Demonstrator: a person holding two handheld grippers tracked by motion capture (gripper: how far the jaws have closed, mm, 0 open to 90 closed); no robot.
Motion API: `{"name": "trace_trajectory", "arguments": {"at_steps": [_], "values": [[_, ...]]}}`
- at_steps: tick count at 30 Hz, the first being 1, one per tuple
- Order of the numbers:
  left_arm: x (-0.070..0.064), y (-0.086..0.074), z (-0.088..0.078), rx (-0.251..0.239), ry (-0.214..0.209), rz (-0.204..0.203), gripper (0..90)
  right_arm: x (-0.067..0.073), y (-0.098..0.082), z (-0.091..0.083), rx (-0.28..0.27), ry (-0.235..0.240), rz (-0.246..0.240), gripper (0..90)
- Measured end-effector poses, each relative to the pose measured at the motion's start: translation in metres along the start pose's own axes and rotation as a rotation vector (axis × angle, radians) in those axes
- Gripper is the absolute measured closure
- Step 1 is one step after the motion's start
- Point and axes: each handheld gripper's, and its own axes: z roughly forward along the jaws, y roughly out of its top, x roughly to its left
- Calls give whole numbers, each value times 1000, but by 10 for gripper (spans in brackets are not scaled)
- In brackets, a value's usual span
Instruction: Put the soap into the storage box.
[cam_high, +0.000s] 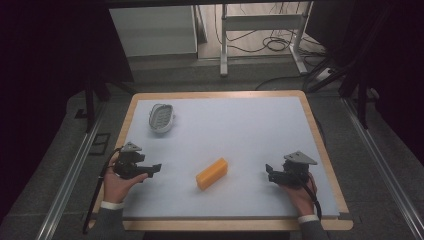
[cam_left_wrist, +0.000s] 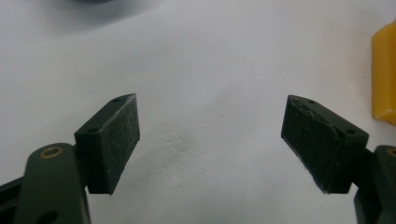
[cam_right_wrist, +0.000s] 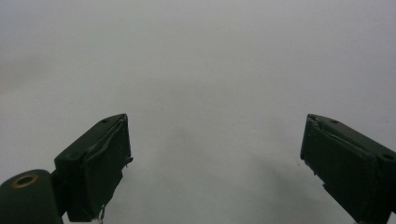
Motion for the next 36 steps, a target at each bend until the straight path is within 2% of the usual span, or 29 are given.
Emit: {"name": "trace_trajectory", "arguments": {"at_steps": [3, 24, 30, 36], "values": [[1, -1, 0, -1, 3, -1, 201, -3, 0, 0, 4, 12, 22, 89], [-2, 0, -2, 8, -1, 7, 202, -7, -1, -2, -13, 23, 58, 101], [-4, 0, -5, 0, -13, 18, 202, -7, -1, -2, -22, 18, 62, 101], [-7, 2, -4, 14, -17, 33, 202, -9, -1, -2, -13, 17, 85, 101]]}}
